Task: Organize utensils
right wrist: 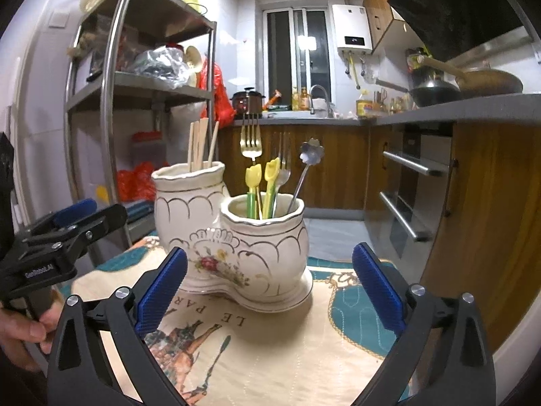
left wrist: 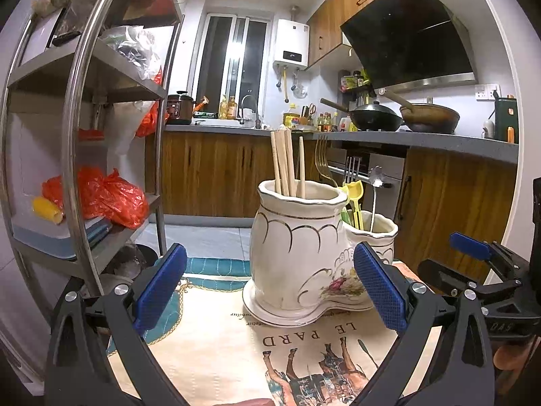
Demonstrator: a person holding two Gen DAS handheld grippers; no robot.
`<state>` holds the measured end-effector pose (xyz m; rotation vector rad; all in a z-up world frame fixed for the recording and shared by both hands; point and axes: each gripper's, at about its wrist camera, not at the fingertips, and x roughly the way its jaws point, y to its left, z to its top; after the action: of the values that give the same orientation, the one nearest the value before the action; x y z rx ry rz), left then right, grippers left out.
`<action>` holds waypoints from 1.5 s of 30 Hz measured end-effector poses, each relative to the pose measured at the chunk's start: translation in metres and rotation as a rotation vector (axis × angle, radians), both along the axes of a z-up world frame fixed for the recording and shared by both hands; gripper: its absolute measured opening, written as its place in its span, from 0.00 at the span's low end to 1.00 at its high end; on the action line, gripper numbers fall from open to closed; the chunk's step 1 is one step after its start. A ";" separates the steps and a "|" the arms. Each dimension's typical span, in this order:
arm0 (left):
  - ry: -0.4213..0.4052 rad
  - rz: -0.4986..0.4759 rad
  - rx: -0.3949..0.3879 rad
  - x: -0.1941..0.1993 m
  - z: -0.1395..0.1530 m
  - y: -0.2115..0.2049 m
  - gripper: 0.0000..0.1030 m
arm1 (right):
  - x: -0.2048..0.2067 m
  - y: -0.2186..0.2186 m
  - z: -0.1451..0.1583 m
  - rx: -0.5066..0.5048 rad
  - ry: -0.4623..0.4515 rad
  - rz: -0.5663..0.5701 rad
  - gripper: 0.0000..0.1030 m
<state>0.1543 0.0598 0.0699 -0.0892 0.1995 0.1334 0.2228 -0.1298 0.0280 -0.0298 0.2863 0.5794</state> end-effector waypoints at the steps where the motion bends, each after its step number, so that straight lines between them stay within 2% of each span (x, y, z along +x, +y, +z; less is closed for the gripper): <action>1: 0.001 0.000 0.005 0.000 0.000 -0.001 0.95 | 0.000 -0.001 0.000 0.004 0.000 0.001 0.95; 6: 0.003 0.005 0.028 0.001 0.000 -0.006 0.95 | 0.002 -0.004 -0.001 0.017 0.012 -0.004 0.95; 45: 0.001 0.005 0.023 0.001 0.000 -0.003 0.95 | -0.002 -0.002 -0.001 0.010 0.004 -0.012 0.95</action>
<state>0.1548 0.0564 0.0701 -0.0666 0.1985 0.1411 0.2211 -0.1315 0.0274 -0.0171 0.2867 0.5695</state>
